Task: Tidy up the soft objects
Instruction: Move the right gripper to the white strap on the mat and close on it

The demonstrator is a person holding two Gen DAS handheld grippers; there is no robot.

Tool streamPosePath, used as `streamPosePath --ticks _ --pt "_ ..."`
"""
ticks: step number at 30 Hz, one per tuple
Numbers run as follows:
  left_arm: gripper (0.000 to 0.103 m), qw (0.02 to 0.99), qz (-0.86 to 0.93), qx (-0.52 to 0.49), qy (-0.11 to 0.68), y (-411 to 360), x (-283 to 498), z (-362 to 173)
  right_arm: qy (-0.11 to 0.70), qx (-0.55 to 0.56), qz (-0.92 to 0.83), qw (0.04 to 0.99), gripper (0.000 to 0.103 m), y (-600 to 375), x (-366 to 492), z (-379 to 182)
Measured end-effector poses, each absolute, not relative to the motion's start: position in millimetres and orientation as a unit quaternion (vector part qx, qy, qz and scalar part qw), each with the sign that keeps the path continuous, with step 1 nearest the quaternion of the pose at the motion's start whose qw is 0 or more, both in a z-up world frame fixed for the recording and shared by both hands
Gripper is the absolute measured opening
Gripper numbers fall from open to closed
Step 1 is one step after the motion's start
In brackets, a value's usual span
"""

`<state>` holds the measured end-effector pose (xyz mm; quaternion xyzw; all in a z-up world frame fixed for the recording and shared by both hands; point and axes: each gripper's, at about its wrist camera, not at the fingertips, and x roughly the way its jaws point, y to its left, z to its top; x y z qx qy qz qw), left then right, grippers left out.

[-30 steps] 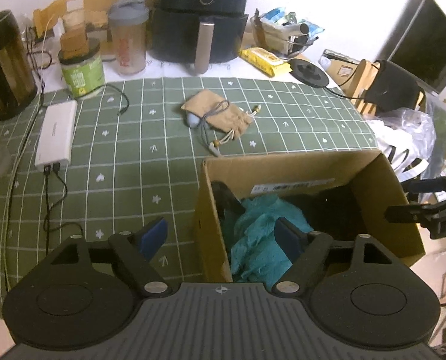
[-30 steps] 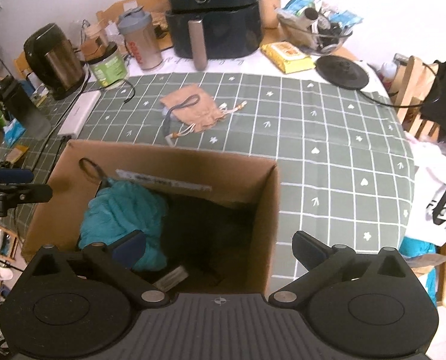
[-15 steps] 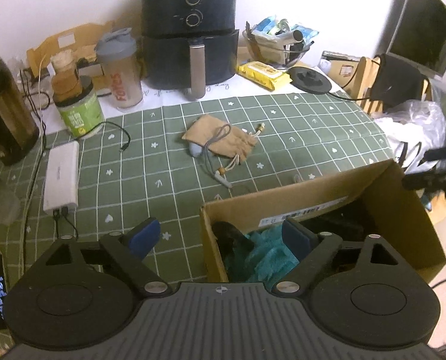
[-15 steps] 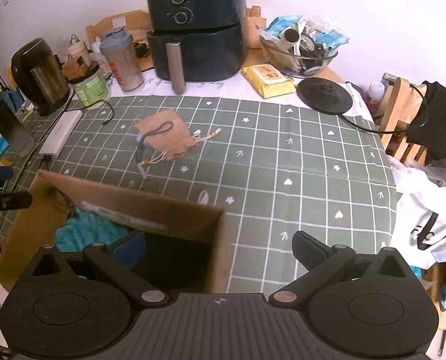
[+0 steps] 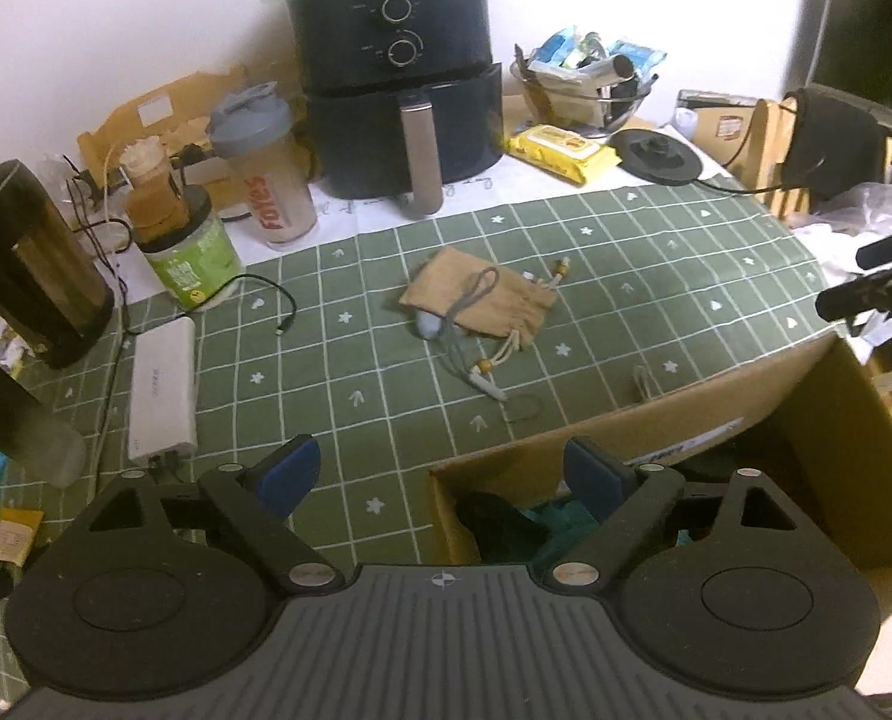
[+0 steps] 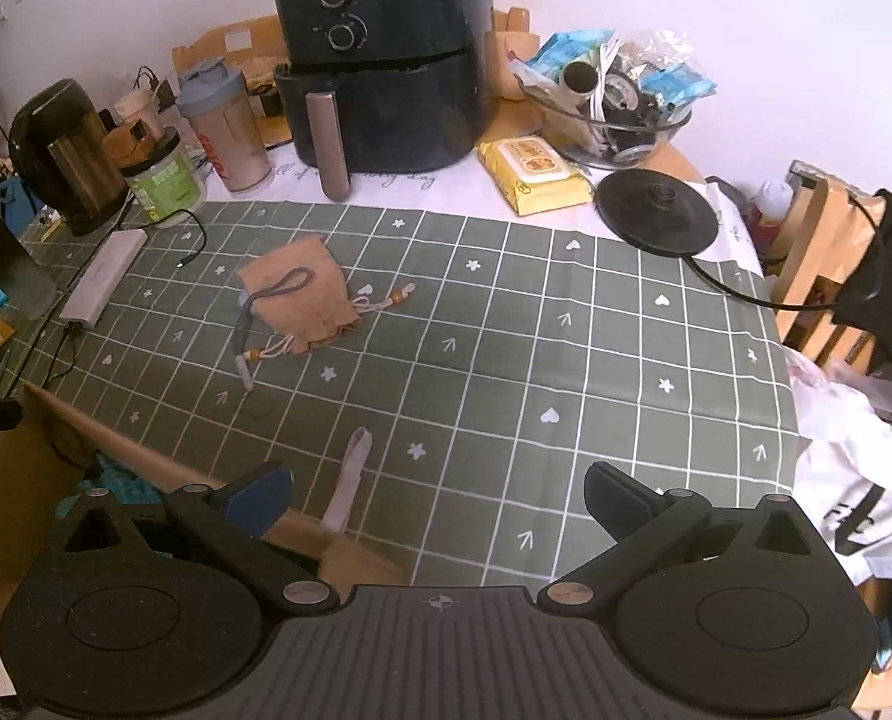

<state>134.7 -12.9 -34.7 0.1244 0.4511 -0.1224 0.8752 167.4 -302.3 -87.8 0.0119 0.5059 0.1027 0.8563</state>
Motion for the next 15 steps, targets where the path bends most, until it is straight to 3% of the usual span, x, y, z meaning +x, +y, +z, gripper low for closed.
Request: streamPosePath --ticks 12,15 --pt "0.089 0.881 -0.095 0.134 0.443 -17 135 -32 0.522 -0.012 0.192 0.831 0.102 -300 218 -125" --pt "0.089 0.878 -0.100 0.112 0.455 -14 136 -33 0.535 -0.025 0.224 0.814 0.097 -293 229 -140"
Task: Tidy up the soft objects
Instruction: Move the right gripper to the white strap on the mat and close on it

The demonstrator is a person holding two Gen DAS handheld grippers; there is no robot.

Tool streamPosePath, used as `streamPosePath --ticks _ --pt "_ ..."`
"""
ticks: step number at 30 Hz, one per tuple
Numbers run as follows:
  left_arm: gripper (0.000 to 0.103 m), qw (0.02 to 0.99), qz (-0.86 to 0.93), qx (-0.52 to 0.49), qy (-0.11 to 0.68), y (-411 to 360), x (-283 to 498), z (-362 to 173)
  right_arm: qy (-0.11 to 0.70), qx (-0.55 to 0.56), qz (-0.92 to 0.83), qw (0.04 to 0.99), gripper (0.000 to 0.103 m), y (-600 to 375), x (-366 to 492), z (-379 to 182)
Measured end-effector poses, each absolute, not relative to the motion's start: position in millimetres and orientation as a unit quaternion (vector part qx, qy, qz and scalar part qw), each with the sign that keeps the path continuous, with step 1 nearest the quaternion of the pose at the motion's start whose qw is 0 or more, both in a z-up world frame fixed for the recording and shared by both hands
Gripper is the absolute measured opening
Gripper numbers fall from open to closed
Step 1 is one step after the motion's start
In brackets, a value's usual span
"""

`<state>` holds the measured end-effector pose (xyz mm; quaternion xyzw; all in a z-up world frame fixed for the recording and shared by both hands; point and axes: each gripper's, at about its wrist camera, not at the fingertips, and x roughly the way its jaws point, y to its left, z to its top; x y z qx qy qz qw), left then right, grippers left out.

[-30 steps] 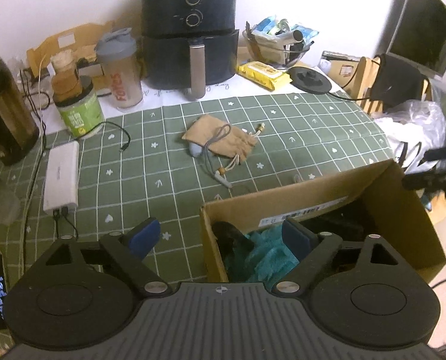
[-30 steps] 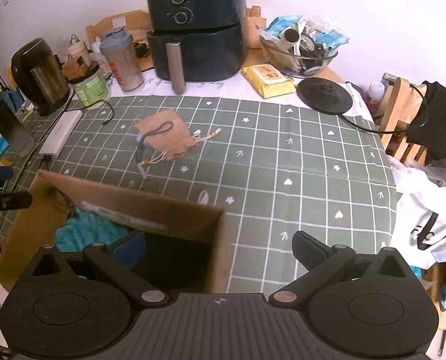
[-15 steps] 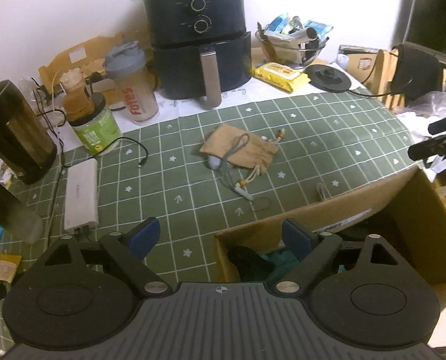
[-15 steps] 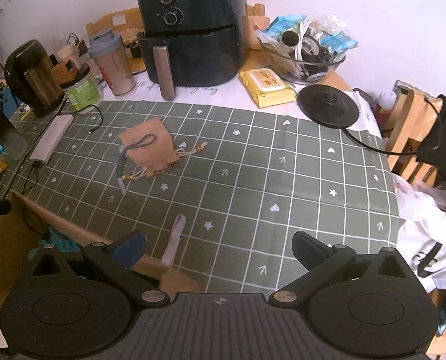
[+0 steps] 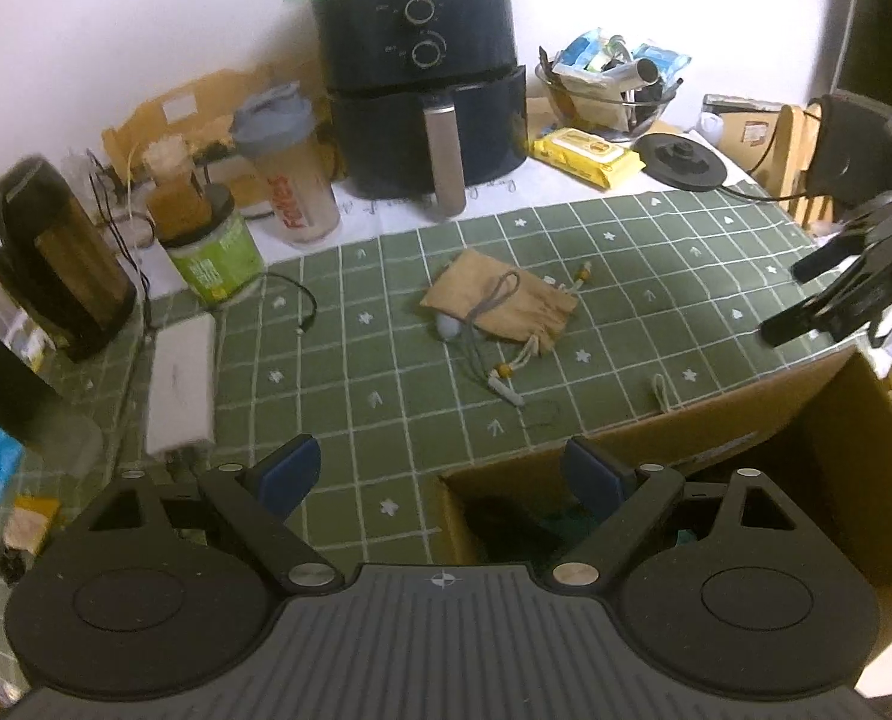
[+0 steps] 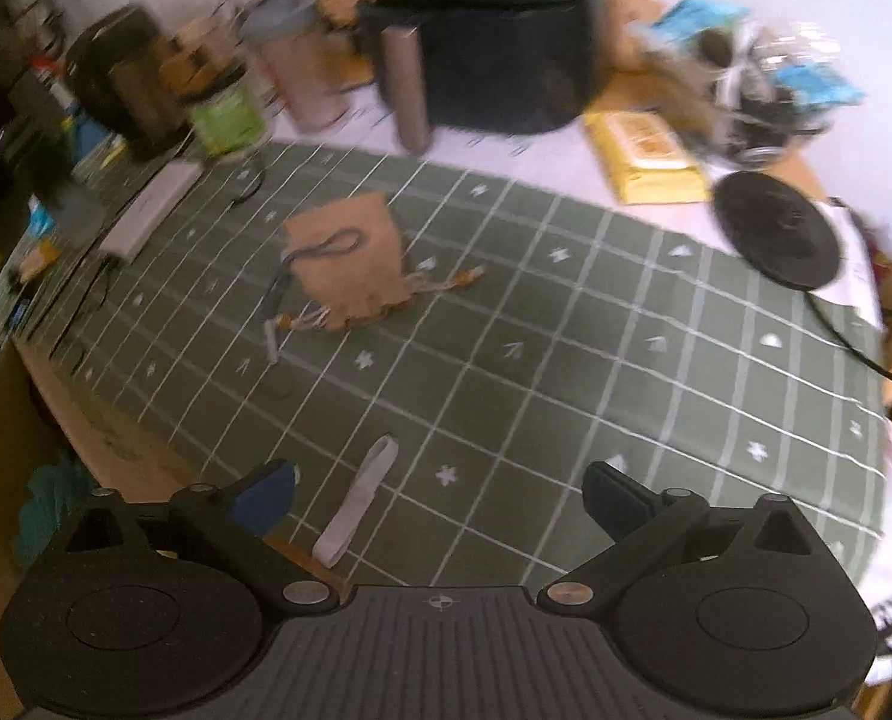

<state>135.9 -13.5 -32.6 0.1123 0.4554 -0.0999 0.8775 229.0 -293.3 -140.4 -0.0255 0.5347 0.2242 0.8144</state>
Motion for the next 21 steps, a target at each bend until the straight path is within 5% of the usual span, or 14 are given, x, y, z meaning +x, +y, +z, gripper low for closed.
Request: streamPosePath --ticks 16,21 --pt "0.089 0.874 -0.087 0.002 0.478 9 129 -35 0.609 -0.076 0.347 0.709 0.044 -234 272 -228" --pt "0.089 0.873 -0.069 -0.011 0.483 18 127 -36 0.605 -0.100 0.363 0.702 0.037 -219 273 -242"
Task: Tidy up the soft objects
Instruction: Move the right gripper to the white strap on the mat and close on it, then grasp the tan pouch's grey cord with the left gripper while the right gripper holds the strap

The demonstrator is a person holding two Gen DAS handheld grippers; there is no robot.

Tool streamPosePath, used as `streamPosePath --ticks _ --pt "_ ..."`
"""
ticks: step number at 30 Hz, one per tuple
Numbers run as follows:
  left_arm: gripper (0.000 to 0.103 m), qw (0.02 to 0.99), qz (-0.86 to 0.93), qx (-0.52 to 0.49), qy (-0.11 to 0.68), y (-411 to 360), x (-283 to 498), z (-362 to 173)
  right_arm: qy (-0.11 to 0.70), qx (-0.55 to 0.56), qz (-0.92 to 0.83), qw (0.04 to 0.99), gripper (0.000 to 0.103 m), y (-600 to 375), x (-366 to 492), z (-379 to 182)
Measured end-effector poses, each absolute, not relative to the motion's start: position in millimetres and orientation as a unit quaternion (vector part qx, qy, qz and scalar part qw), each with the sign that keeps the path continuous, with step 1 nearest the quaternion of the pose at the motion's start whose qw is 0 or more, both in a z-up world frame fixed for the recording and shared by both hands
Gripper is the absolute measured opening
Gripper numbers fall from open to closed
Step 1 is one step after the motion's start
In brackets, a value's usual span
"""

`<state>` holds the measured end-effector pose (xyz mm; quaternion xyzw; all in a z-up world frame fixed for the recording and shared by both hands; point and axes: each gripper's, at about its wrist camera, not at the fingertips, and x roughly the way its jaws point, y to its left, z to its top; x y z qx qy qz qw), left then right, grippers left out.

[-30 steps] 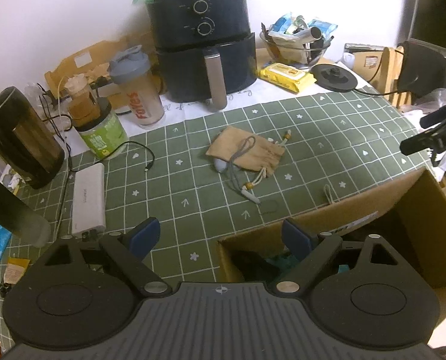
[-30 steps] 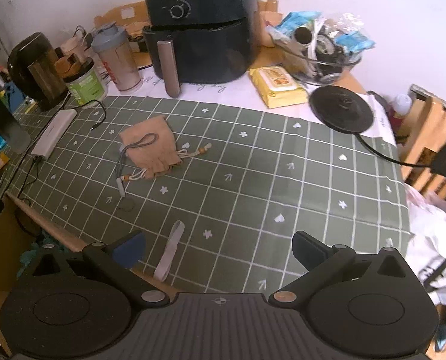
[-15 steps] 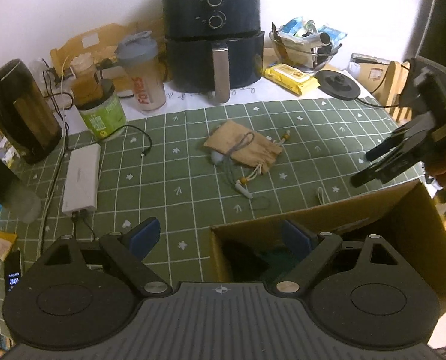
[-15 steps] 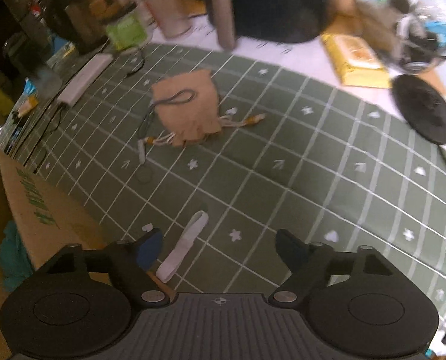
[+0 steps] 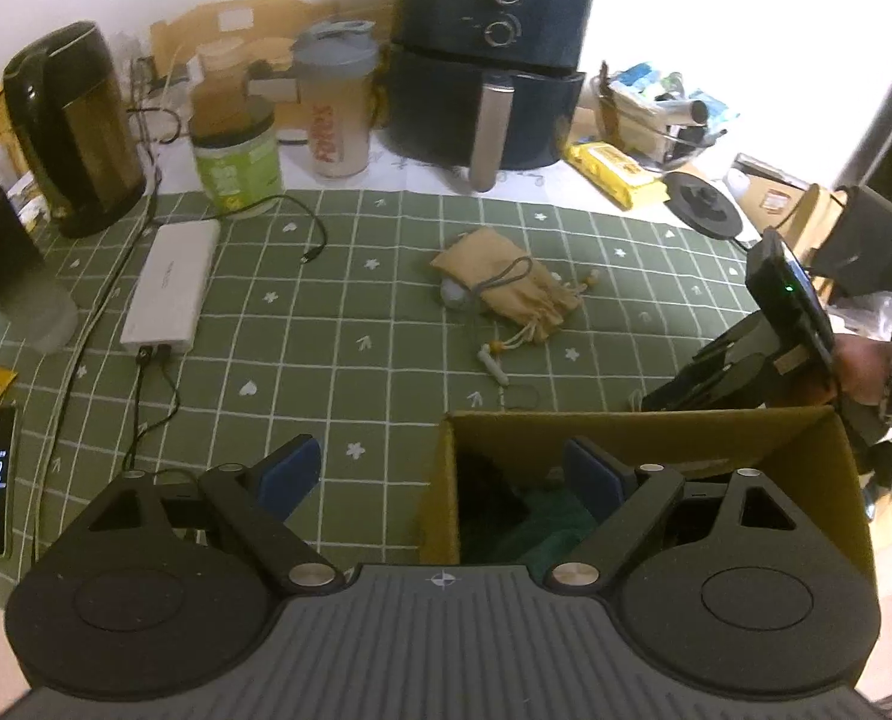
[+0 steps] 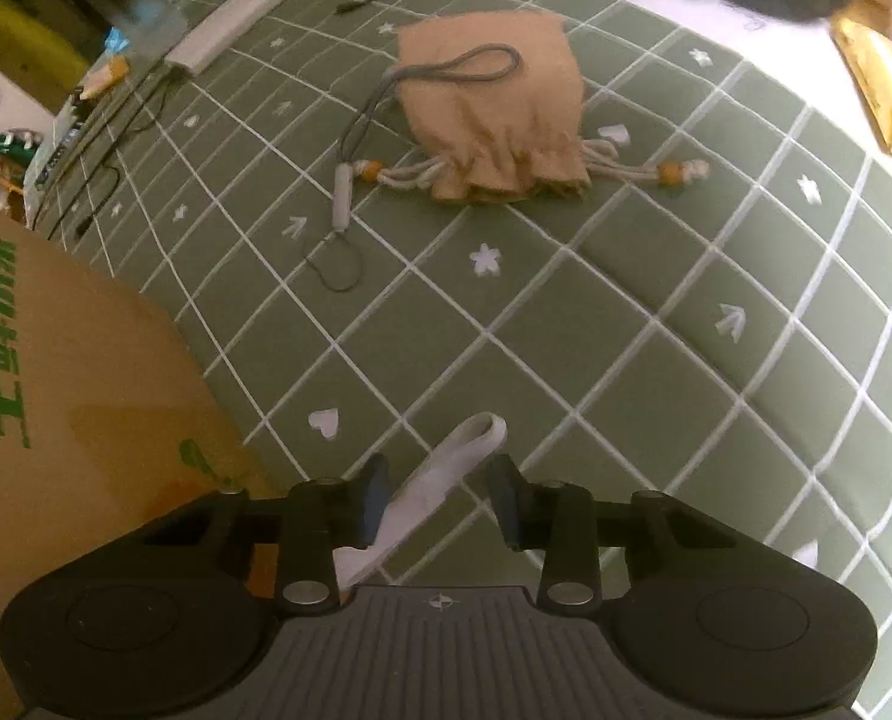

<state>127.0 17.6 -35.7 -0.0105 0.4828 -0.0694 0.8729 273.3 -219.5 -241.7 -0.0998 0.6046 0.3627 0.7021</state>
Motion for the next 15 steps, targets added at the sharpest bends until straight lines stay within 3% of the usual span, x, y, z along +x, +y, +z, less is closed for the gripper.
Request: streamPosePath --ticks 5,15 --pt "0.089 0.871 -0.063 -0.029 0.487 24 125 -38 0.584 -0.148 0.366 0.709 0.015 -210 270 -242" --pt "0.089 0.876 -0.070 -0.055 0.474 26 129 -34 0.565 -0.183 0.333 0.732 0.009 -225 288 -239"
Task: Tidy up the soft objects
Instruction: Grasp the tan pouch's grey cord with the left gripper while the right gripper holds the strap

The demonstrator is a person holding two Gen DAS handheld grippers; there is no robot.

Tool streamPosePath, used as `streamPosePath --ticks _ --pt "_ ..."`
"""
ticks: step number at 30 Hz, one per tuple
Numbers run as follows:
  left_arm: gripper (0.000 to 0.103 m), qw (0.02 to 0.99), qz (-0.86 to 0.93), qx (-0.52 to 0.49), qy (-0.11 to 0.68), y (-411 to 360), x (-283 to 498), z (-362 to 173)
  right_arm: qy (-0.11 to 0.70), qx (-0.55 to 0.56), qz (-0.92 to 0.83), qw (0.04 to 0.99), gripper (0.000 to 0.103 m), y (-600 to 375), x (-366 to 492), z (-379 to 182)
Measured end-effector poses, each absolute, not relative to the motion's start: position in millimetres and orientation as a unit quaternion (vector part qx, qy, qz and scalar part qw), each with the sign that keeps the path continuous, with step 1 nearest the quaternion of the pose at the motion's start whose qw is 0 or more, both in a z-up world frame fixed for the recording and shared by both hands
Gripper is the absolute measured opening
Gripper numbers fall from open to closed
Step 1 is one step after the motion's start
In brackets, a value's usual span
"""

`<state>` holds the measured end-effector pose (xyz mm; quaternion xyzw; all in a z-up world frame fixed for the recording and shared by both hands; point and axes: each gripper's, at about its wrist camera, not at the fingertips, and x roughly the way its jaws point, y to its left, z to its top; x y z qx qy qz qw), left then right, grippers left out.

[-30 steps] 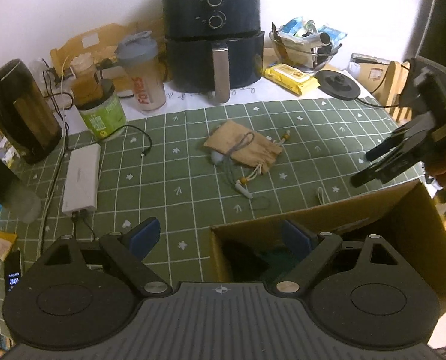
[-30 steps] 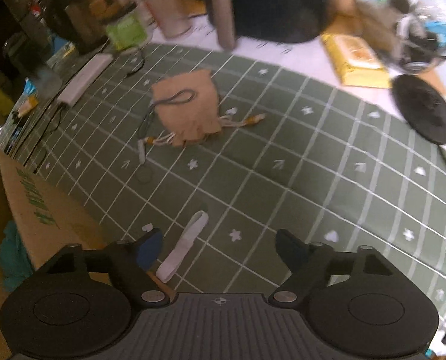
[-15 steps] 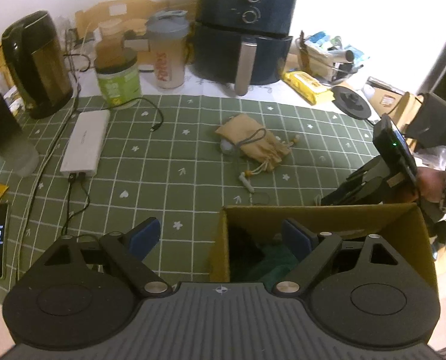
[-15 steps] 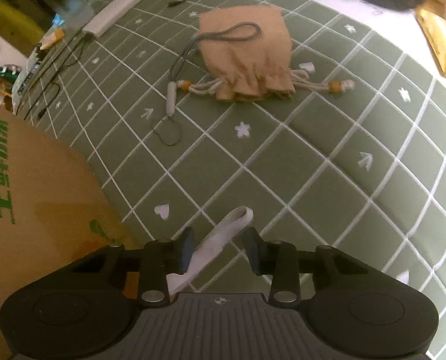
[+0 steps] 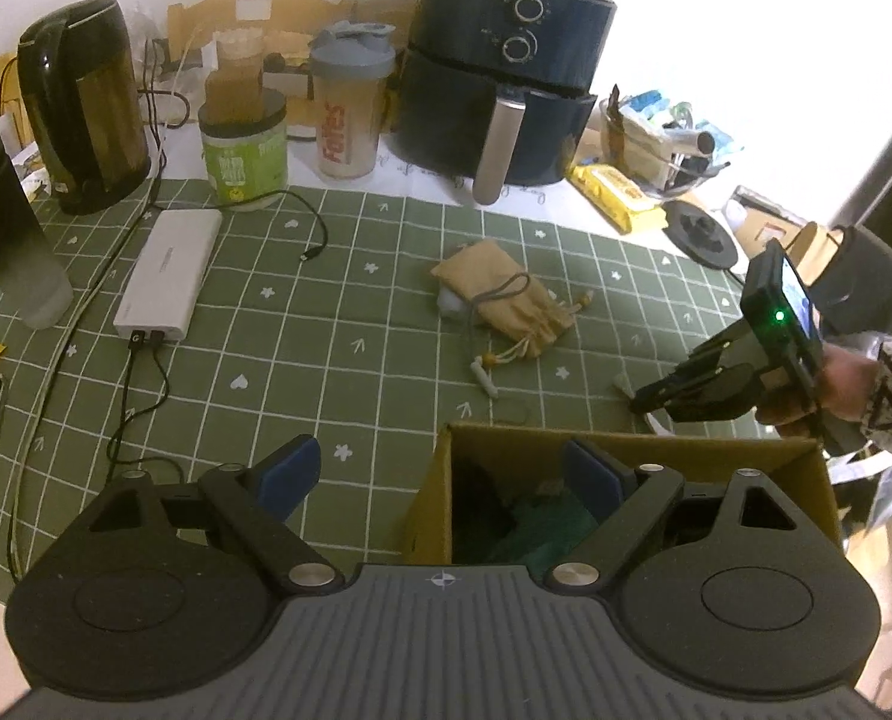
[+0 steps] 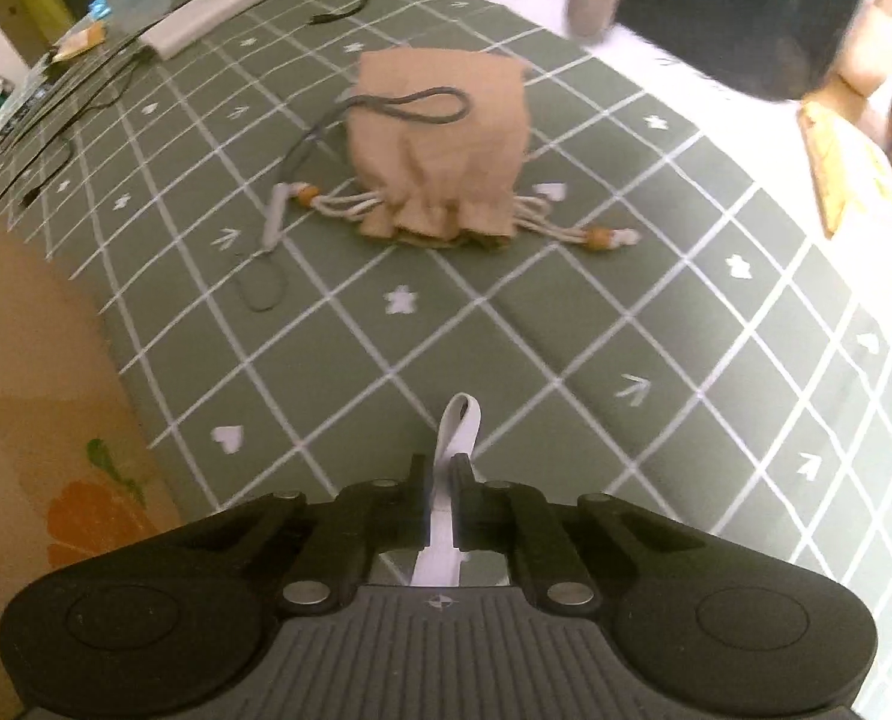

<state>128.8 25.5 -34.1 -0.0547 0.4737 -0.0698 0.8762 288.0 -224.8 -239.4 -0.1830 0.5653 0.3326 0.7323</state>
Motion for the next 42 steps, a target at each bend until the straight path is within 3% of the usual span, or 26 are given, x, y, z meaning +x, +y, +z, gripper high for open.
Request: streamPosePath --ticks 6,9,11,15,18,22,29,42 --pt "0.089 0.882 -0.074 -0.062 0.461 25 133 -31 0.566 -0.187 0.303 0.743 0.011 -238 291 -242" --pt "0.089 0.883 -0.075 -0.062 0.458 25 136 -30 0.570 -0.178 0.289 0.748 0.024 -243 291 -243" --pt "0.089 0.884 -0.076 -0.062 0.457 25 139 -30 0.570 -0.176 0.289 0.749 0.040 -246 288 -243" --pt "0.089 0.885 -0.081 -0.062 0.454 25 144 -29 0.571 -0.186 0.280 0.749 0.043 -247 283 -245" --pt "0.089 0.886 -0.088 -0.061 0.451 25 148 -27 0.574 -0.178 0.267 0.754 0.041 -249 282 -244" --pt "0.089 0.886 -0.099 -0.058 0.449 25 156 -25 0.573 -0.173 0.250 0.761 0.016 -250 283 -243" --pt "0.089 0.882 -0.115 -0.062 0.452 27 174 -23 0.570 -0.168 0.239 0.768 0.005 -248 279 -239" --pt "0.089 0.879 -0.162 -0.034 0.447 27 216 -26 0.536 -0.085 0.206 0.814 0.004 -268 270 -196"
